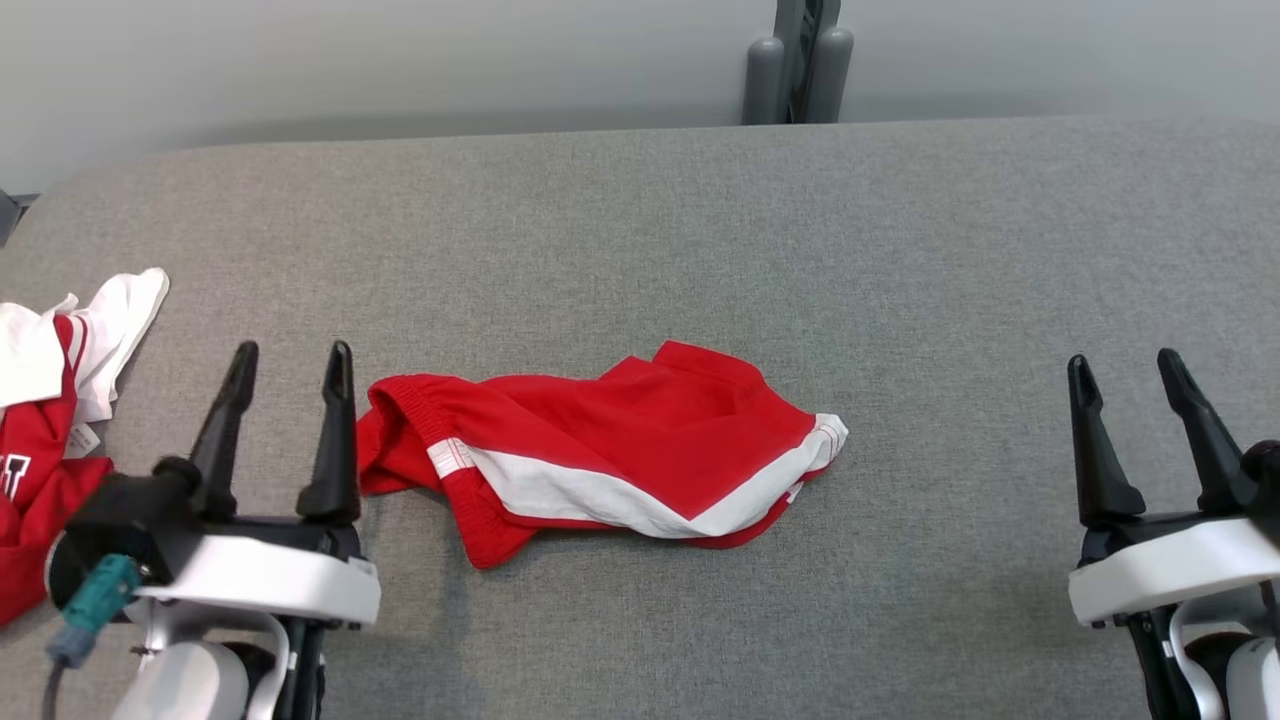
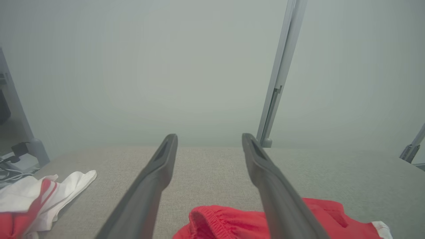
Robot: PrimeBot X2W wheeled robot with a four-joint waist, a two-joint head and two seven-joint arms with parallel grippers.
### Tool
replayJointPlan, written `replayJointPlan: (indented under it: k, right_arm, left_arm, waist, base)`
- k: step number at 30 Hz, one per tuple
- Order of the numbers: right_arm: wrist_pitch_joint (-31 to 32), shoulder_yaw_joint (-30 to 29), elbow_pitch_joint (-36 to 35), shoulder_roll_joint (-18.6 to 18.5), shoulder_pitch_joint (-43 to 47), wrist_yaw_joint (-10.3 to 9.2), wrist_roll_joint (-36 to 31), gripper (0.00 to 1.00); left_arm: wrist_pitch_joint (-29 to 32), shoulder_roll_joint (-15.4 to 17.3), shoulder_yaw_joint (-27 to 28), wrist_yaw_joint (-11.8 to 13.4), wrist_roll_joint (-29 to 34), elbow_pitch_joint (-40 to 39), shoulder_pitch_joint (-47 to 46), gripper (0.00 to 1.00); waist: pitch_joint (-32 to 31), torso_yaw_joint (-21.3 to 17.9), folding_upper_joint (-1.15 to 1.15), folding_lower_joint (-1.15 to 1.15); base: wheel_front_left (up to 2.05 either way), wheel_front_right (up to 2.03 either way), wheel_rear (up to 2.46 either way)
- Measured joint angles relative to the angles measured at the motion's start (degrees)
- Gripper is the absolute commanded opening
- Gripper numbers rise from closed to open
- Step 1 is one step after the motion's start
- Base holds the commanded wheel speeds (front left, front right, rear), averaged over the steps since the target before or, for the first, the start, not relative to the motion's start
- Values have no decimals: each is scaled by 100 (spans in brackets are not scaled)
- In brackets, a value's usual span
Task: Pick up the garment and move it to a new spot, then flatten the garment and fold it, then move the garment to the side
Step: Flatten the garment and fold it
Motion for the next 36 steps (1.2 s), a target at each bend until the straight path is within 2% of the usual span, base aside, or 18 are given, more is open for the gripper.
replayJointPlan:
  k: [7, 19, 23, 30, 36]
  right_arm:
    - [63, 15, -57, 0, 252, 0, 18, 100]
    - [115, 5, -121, 0, 326, 0, 52, 100]
    - [138, 32, -120, 0, 326, 0, 58, 100]
    - [112, 108, -65, 1, 307, 0, 121, 100]
    - [35, 159, 33, 1, 221, 0, 182, 100]
  left_arm:
    - [-76, -23, -266, 37, 218, 425, 232, 100]
    - [141, 42, -460, 30, 286, 517, 159, 100]
    - [488, 20, -642, -155, 185, 580, 21, 100]
    - [1519, -45, -787, -502, -530, 1029, -135, 100]
    - [1795, -31, -641, -765, -953, 1490, -419, 100]
  waist:
    - [-145, -5, 0, 0]
    - [-138, -23, 0, 0]
    - [-76, -25, 0, 0]
    - [115, -126, 0, 0]
    - [334, -247, 0, 0]
  base:
    - [0, 0, 0]
    - [0, 0, 0]
    - [0, 0, 0]
    - [0, 0, 0]
    - [0, 0, 0]
